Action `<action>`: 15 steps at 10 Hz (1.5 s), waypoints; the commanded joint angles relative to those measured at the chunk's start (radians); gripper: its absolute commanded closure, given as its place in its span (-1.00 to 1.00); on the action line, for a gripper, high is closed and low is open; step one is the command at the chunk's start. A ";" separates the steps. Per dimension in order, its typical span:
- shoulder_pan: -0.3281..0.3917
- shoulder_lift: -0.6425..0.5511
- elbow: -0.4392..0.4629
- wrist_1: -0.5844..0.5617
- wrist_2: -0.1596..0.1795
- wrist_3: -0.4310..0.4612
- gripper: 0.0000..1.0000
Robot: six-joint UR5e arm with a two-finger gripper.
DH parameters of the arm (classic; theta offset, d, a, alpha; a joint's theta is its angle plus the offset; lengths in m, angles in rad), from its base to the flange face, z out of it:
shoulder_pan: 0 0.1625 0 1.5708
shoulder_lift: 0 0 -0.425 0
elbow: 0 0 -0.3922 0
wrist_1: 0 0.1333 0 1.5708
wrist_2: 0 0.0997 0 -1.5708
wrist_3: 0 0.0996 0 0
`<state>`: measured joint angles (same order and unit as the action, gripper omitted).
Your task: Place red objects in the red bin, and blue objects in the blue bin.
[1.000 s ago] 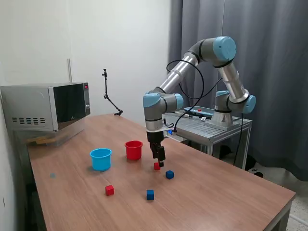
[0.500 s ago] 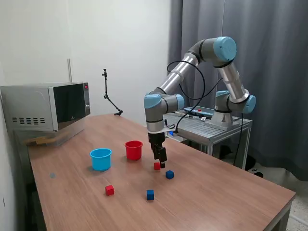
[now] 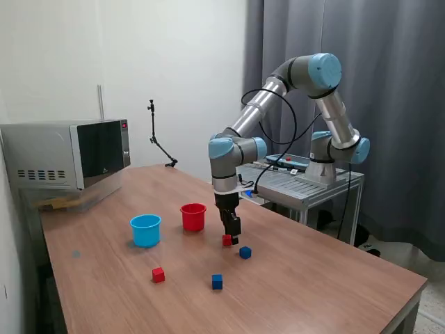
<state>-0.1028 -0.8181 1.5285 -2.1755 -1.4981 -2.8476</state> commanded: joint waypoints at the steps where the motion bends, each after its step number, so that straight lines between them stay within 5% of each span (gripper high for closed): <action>1: 0.000 0.000 -0.001 -0.001 -0.001 -0.001 1.00; 8: 0.005 -0.001 -0.025 -0.001 -0.013 -0.001 1.00; 11: -0.014 -0.088 -0.048 0.003 -0.089 -0.001 1.00; 15: -0.144 -0.202 -0.018 0.081 -0.145 -0.007 1.00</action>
<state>-0.1979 -0.9820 1.4956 -2.1202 -1.6251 -2.8533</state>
